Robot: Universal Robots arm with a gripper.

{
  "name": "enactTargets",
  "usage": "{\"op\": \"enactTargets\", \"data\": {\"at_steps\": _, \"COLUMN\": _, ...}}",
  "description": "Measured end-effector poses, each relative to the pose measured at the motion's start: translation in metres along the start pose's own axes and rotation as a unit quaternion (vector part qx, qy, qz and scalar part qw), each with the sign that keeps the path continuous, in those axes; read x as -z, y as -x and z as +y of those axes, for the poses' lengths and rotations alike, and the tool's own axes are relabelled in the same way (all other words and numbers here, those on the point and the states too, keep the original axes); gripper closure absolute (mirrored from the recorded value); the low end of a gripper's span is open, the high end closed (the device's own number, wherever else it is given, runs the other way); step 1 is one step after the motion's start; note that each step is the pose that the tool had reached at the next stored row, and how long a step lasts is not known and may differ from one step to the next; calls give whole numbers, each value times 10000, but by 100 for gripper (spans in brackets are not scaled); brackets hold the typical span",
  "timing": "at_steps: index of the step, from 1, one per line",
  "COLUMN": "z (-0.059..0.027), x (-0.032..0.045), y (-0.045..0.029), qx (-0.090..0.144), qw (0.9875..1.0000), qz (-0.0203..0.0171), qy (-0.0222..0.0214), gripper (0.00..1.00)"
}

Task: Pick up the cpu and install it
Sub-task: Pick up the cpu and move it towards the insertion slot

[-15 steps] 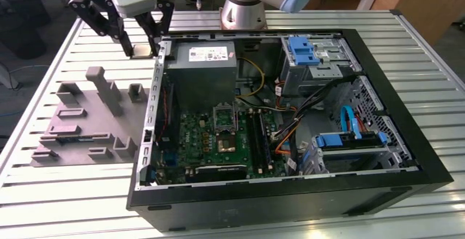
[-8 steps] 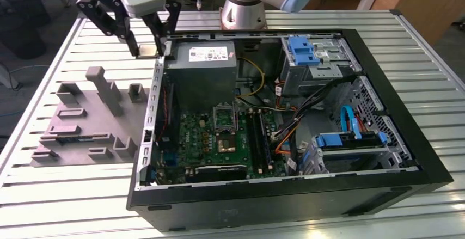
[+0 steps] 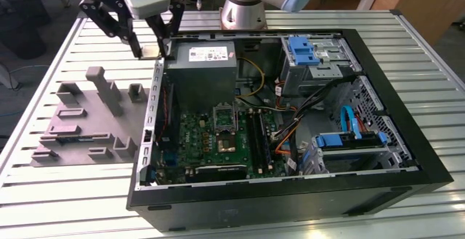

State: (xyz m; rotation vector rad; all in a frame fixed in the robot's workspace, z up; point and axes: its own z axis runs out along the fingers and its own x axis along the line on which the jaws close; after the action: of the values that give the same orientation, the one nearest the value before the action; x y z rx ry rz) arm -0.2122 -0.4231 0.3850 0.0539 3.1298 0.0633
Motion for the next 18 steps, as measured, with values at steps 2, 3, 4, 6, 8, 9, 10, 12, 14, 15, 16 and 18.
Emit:
{"op": "enactTargets", "data": {"at_steps": 2, "z": -23, "x": 0, "y": 1, "qx": -1, "qw": 10000, "qz": 0, "qy": 1, "gripper": 53}}
{"op": "enactTargets", "data": {"at_steps": 3, "z": -28, "x": 1, "y": 2, "qx": -1, "qw": 10000, "qz": 0, "qy": 0, "gripper": 53}}
{"op": "enactTargets", "data": {"at_steps": 4, "z": -31, "x": 1, "y": 6, "qx": -1, "qw": 10000, "qz": 0, "qy": 0, "gripper": 53}}
{"op": "enactTargets", "data": {"at_steps": 6, "z": -31, "x": 1, "y": 21, "qx": -1, "qw": 10000, "qz": 0, "qy": 0, "gripper": 53}}
{"op": "enactTargets", "data": {"at_steps": 8, "z": -31, "x": 0, "y": 42, "qx": -1, "qw": 10000, "qz": 0, "qy": 0, "gripper": 53}}
{"op": "enactTargets", "data": {"at_steps": 9, "z": -31, "x": 0, "y": 52, "qx": -1, "qw": 10000, "qz": 0, "qy": 0, "gripper": 53}}
{"op": "enactTargets", "data": {"at_steps": 10, "z": -30, "x": 0, "y": 62, "qx": -1, "qw": 10000, "qz": 0, "qy": 0, "gripper": 53}}
{"op": "enactTargets", "data": {"at_steps": 12, "z": -30, "x": 0, "y": 79, "qx": -2, "qw": 10000, "qz": 0, "qy": 0, "gripper": 53}}
{"op": "enactTargets", "data": {"at_steps": 14, "z": -29, "x": 0, "y": 97, "qx": -1, "qw": 10000, "qz": 0, "qy": 0, "gripper": 53}}
{"op": "enactTargets", "data": {"at_steps": 15, "z": -29, "x": 0, "y": 106, "qx": -1, "qw": 10000, "qz": 0, "qy": 0, "gripper": 53}}
{"op": "enactTargets", "data": {"at_steps": 16, "z": -28, "x": -1, "y": 114, "qx": -2, "qw": 10000, "qz": 0, "qy": 0, "gripper": 53}}
{"op": "enactTargets", "data": {"at_steps": 18, "z": -28, "x": -2, "y": 133, "qx": -2, "qw": 10000, "qz": 0, "qy": 0, "gripper": 53}}
